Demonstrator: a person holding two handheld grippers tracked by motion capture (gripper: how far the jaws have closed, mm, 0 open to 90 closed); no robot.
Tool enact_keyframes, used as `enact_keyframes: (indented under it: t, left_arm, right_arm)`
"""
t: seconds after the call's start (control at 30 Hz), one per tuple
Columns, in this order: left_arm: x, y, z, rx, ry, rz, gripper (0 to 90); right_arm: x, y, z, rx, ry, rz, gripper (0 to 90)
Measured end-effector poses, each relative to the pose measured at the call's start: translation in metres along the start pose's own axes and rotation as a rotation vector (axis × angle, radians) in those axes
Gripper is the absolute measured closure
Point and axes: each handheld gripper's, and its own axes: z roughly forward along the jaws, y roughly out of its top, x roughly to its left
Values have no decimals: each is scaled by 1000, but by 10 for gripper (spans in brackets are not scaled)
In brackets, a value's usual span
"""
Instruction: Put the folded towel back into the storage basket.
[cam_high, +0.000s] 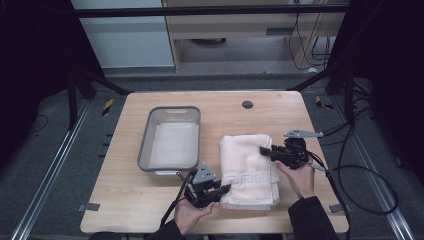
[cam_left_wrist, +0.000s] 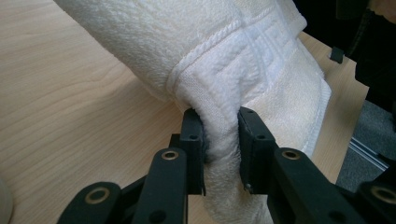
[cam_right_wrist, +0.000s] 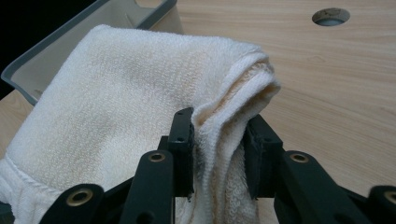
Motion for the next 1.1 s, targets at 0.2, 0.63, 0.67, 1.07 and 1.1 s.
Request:
enact_keyframes:
  t: [0.2,0.63,0.67,1.07,1.1]
  left_arm:
    - [1,5,-6,-21,3,2,738]
    - [7,22,-17,-63,23,24,738]
    - [8,23,-19,-67,27,26,738]
    - [14,32,-32,-110,51,25,738]
    - [14,33,-33,-110,54,27,738]
  right_arm:
    - [2,4,-3,-26,4,6,678]
    - [9,22,-9,-83,-3,-18,678]
    - [9,24,-9,-89,-2,-18,678]
    - [20,40,-9,-144,-9,-42,677]
    - [21,42,-9,-148,-11,-45,677]
